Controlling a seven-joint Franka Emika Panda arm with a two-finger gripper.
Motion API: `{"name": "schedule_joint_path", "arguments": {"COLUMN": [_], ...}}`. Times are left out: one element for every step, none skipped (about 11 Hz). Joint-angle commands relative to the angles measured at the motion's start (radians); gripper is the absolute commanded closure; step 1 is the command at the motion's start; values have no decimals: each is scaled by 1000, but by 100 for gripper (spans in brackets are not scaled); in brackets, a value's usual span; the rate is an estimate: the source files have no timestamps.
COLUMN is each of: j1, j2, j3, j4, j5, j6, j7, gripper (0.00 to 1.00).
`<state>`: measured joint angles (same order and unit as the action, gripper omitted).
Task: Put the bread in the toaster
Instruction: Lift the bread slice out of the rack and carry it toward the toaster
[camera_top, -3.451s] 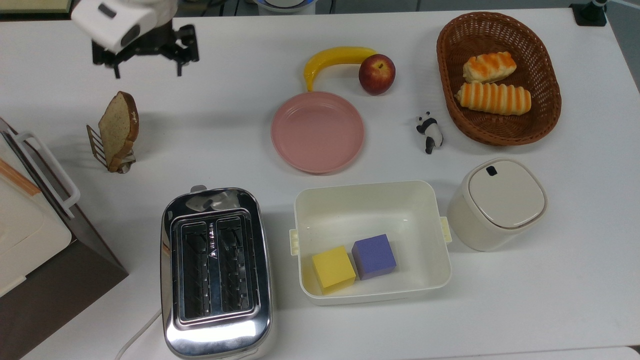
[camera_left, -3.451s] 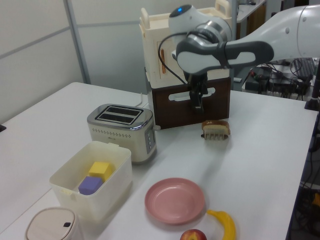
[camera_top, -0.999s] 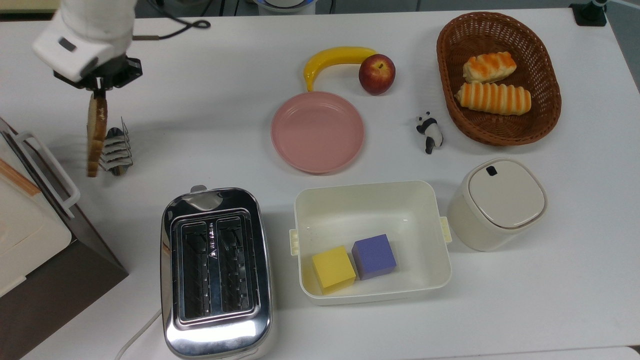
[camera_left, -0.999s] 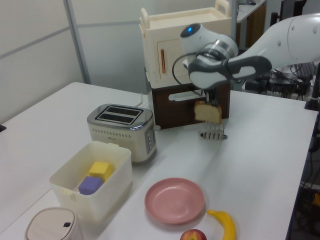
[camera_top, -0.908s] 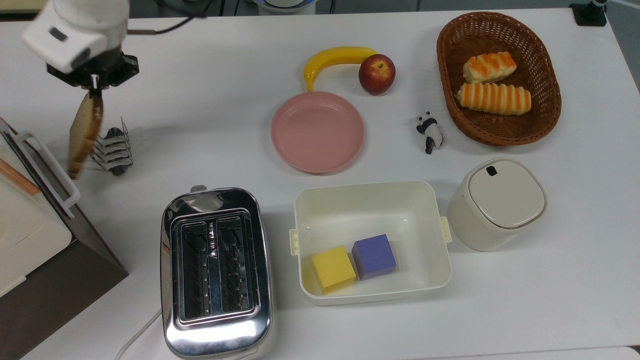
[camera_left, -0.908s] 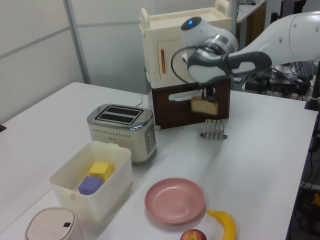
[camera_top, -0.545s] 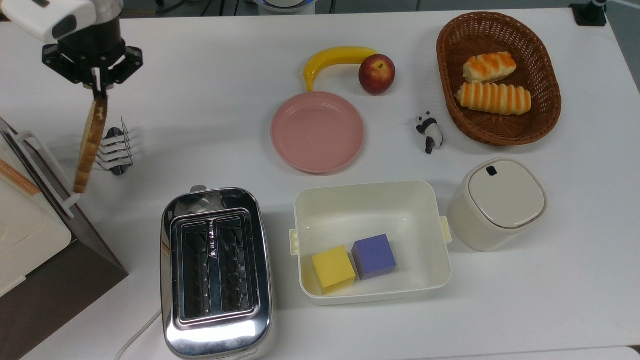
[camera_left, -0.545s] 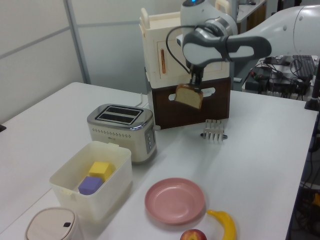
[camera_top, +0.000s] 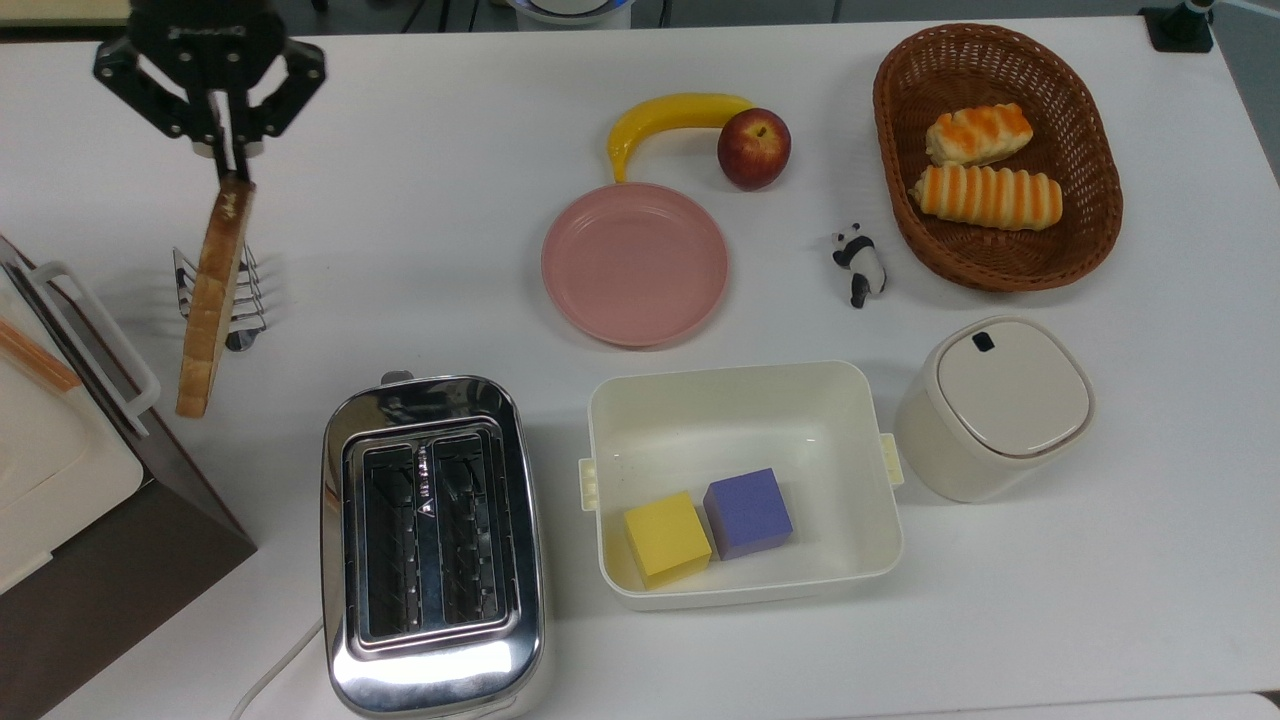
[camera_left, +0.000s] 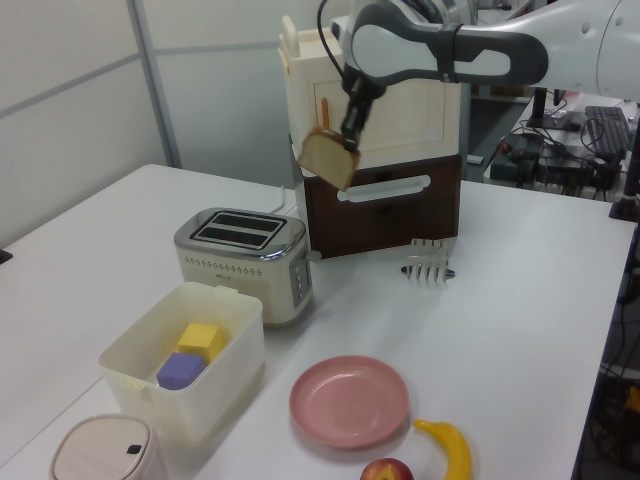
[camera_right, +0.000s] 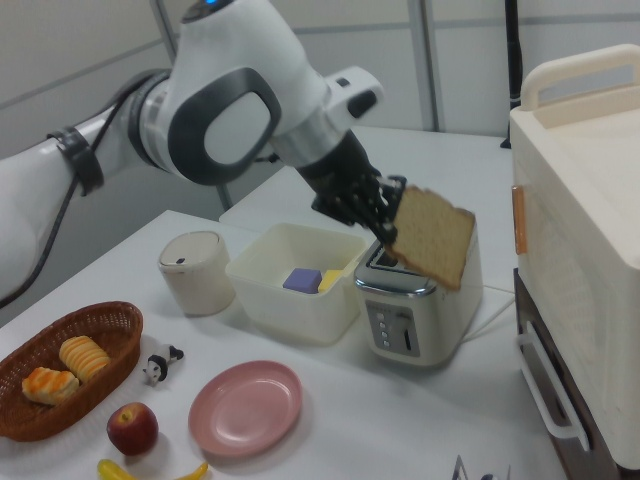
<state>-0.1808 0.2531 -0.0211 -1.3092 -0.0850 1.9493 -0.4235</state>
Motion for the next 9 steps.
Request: {"name": "schedule_joint_path", "arguments": {"j1": [82,108,124,138,147,150,162,165,164], "j2": [3,8,14,24,40,54,66,75,78], "j3": [-5,-5,-5,-5,-5,-5,-5,-5,-5], "j4": [-1,-5,-10,-22,-22,-22,-22,-22,-22], "j5": [17,21,36,68,103,131,149,172,194], "j6": [156,199,239,265,275,276,278,277,277], "j7": [98,121,141,150,152,152,152,149,146], "gripper": [100,100,100,100,100,100,100,100,100]}}
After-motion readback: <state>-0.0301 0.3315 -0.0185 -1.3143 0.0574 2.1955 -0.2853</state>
